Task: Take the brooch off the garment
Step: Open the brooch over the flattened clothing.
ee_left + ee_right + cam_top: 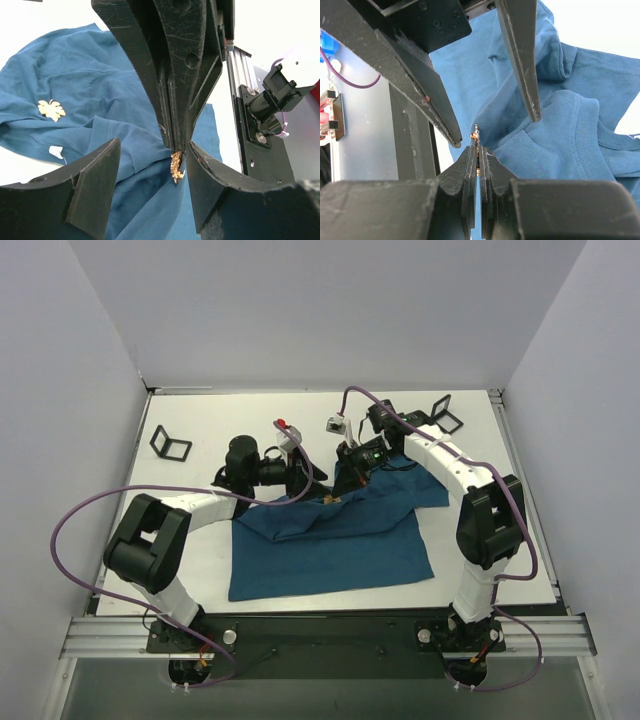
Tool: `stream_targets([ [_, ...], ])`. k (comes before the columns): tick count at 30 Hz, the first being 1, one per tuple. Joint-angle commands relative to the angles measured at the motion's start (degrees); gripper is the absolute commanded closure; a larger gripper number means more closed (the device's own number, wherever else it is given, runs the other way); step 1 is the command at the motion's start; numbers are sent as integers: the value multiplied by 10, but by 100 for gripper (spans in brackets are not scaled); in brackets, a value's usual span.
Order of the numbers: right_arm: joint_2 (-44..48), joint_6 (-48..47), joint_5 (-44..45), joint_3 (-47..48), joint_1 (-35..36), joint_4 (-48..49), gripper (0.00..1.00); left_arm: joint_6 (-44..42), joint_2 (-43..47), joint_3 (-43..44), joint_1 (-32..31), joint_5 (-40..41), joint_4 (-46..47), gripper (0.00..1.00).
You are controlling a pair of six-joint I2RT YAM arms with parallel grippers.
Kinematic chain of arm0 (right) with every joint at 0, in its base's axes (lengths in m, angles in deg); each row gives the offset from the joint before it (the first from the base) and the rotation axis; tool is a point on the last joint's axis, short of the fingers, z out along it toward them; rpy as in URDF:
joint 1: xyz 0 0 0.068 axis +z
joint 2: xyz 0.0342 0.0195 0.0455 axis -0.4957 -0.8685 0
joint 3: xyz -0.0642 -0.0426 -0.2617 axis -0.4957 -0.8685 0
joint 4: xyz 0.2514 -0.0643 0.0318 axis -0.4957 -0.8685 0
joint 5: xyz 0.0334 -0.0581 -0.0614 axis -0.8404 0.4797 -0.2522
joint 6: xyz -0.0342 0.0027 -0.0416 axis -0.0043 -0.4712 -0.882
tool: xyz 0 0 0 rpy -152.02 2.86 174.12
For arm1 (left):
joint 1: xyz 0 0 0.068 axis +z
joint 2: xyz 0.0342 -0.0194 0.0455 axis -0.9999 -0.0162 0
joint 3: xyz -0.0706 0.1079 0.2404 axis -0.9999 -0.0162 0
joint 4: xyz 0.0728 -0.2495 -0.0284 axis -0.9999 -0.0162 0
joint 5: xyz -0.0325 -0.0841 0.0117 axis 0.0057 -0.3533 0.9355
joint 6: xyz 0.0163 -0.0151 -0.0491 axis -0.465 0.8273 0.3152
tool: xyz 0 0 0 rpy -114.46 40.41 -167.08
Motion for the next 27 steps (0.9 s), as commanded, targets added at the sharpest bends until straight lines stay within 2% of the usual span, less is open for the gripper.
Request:
stream_targets([
  [1,18,-8,-32,18,3,-23,100,-17,6,7,-7,-11,4,36],
  [18,23,-8,-37,17,-9,-21,100,-71,5,12,-21,-4,-46,35],
  [27,22,-8,-40,19,-9,-22,100,-89,3,17,-26,1,-69,39],
])
